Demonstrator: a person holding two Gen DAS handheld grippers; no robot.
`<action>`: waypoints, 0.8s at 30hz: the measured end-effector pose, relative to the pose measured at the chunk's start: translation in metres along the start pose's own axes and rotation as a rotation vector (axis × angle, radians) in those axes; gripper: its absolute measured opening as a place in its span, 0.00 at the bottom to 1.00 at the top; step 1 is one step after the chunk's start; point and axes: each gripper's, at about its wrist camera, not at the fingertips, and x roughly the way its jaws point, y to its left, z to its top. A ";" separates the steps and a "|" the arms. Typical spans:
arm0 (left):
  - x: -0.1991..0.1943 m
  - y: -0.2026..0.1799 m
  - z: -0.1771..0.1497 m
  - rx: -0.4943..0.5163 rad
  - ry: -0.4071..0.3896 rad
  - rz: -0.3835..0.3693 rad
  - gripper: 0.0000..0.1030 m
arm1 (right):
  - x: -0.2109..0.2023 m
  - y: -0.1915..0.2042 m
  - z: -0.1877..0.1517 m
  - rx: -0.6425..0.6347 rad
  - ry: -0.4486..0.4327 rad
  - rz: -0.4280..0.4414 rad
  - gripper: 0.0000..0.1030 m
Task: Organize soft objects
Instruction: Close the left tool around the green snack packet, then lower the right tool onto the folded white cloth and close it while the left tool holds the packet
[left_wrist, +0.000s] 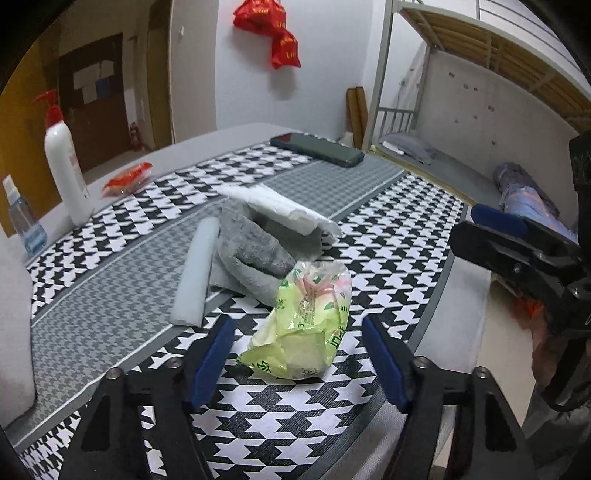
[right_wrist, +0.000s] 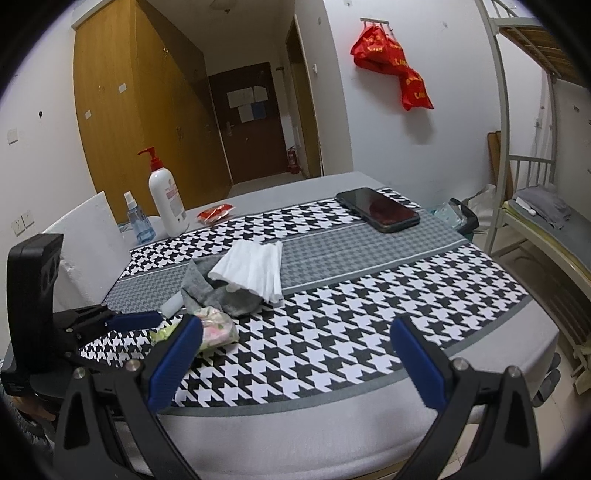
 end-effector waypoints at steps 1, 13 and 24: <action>0.001 0.001 0.000 -0.002 0.006 -0.009 0.61 | 0.001 0.000 0.001 -0.002 0.003 0.002 0.99; 0.007 0.002 -0.002 0.007 0.037 -0.032 0.33 | 0.017 -0.001 0.010 -0.031 0.045 0.014 0.99; -0.007 0.014 -0.004 -0.042 -0.007 -0.070 0.31 | 0.044 0.014 0.027 -0.042 0.072 0.059 0.99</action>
